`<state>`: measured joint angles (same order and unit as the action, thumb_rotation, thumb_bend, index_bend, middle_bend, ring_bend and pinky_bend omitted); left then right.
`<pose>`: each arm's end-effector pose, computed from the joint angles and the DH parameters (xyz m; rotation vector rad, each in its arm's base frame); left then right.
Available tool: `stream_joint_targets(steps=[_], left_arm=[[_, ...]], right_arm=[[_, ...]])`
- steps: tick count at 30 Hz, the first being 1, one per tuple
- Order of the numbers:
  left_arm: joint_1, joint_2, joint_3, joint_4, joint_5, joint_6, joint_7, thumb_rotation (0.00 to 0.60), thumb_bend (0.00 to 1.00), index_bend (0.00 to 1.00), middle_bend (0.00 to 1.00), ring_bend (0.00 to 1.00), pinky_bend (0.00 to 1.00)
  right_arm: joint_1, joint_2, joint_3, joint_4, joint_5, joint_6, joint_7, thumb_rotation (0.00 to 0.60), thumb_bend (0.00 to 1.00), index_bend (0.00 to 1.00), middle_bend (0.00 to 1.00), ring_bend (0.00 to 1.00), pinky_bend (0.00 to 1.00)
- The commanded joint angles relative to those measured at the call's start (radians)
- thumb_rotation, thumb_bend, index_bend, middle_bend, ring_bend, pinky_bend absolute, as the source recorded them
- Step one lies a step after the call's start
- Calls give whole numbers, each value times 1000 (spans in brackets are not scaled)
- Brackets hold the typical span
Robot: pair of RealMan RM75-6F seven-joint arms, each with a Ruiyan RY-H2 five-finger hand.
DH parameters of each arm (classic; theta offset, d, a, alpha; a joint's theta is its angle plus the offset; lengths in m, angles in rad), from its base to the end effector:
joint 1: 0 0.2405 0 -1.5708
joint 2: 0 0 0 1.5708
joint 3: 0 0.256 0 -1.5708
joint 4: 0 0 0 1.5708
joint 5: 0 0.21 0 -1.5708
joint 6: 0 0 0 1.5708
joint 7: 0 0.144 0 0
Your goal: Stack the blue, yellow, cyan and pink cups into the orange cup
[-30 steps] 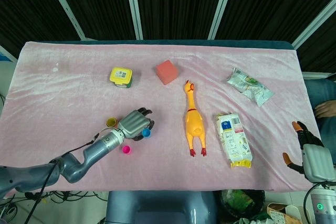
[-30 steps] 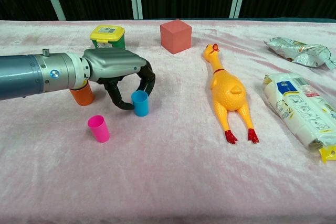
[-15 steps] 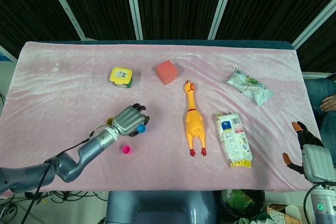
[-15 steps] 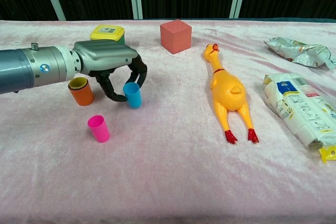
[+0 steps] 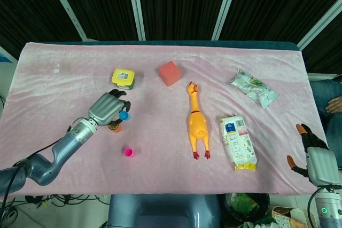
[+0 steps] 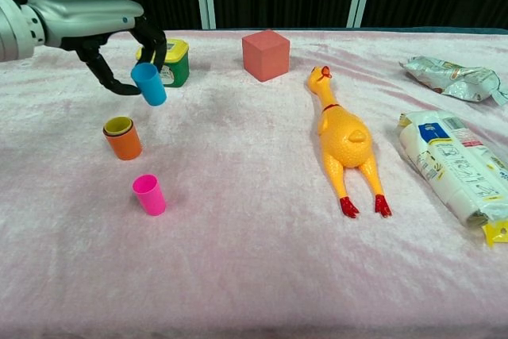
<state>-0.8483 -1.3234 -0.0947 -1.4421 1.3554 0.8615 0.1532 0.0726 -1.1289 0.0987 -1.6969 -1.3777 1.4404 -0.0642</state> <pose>-0.1496 0.3730 0.0403 -2.0859 -0.6578 -0.8568 -0.3095 -0.1851 0.1546 1.2744 -0.9916 0.8676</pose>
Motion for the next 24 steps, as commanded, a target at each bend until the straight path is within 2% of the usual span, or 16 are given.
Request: stream_joint_targets(steps=[1,10,24], left_arm=[[20,33,15,-23,-4,6,7,600,276,543,576,179,225],[55,60,44,-51,27,30,-5,600,276,538,571,179,225],[51,6,48,4,12,-9,1,600,276,534,569,179,225]], right_arm=[[1,0,1,1,0,0,-2,600,260,35,56,160,214],[2,-3,0,2,-3,1,-9,600,260,35,56,160,214],[3,-2,2,4,2,-3,-3,600,261,36,55,160,214]])
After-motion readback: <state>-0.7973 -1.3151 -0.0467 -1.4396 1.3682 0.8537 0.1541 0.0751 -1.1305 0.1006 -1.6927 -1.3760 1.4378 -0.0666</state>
